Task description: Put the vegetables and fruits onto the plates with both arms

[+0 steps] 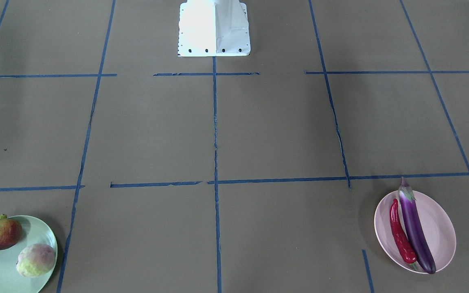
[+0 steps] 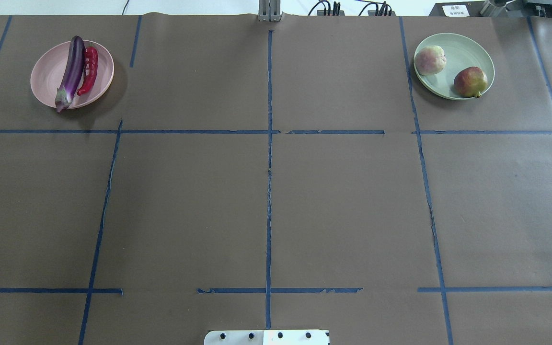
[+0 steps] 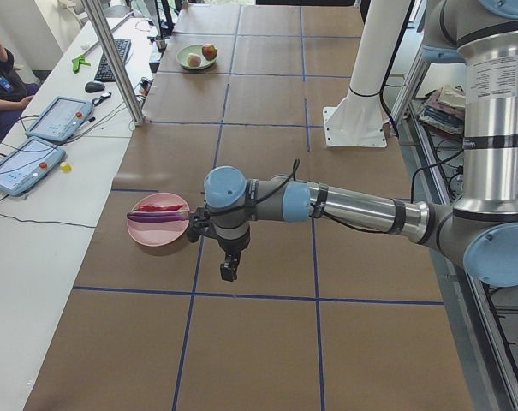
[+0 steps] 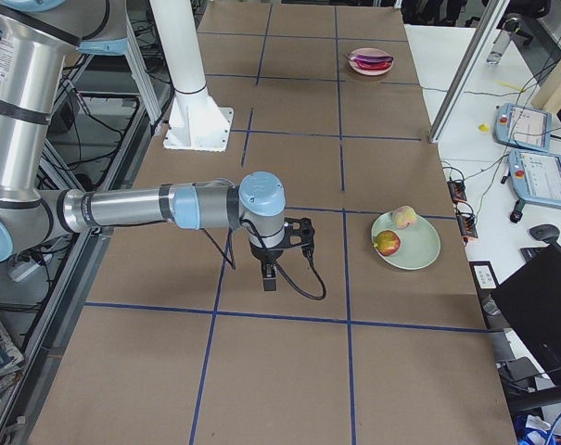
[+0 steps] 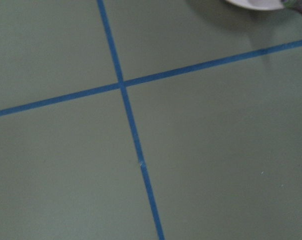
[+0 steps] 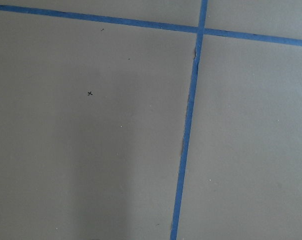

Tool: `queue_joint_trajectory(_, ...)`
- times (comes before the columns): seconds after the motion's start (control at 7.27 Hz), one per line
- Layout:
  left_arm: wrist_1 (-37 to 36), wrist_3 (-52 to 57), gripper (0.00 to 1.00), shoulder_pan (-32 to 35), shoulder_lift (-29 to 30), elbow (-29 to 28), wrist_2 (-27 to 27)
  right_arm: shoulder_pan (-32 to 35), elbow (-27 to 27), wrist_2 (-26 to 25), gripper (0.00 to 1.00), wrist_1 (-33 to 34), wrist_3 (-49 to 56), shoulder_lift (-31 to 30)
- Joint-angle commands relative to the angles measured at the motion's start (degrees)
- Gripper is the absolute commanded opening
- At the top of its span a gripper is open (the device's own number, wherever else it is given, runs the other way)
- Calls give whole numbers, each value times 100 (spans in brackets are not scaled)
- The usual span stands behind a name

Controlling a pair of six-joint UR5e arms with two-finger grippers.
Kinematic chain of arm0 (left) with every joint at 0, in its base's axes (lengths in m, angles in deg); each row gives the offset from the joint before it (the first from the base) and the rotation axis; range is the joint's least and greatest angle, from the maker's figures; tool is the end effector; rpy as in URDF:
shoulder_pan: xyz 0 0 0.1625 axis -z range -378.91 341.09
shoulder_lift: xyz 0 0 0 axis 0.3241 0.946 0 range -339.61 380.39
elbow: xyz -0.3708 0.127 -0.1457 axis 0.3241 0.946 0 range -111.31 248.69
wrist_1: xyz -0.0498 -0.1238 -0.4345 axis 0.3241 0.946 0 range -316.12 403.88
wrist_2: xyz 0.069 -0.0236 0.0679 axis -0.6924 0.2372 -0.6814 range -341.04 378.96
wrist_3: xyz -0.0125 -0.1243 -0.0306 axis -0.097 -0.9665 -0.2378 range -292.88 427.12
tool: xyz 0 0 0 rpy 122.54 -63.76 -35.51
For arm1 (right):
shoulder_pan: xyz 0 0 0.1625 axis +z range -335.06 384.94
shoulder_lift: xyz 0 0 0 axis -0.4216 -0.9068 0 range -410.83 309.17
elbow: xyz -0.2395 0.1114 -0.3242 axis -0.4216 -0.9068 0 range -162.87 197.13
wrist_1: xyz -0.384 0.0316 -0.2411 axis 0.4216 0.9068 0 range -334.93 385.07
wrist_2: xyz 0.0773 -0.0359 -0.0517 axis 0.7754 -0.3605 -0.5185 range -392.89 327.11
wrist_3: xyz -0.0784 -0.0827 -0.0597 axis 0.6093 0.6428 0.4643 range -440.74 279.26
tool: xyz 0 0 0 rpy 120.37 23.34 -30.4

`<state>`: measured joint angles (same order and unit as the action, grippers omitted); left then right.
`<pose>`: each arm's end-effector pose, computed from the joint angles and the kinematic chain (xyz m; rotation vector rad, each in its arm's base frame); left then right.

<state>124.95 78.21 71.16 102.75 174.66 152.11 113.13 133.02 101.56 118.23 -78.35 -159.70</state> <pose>-0.0459 -0.4729 0.6088 0.0636 0.7515 0.1792 0.0304 -0.4028 0.5901 0.0679 -0.7755 -0.0956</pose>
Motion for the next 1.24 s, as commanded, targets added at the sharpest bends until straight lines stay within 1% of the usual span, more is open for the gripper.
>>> queue_joint_trajectory(0.0, -3, 148, 100, 398, -562, 108, -35, 58, -84, 3, 100, 0, 16, -55)
queue_joint_trajectory(0.41, 32, 148, 100, 398, -720, 143, -9, 49, -155, -6, 100, -35, -11, -55)
queue_joint_trajectory(1.1, 76, 148, 100, 380, -704, 170, -9, 49, -164, 3, 100, -44, -19, -64)
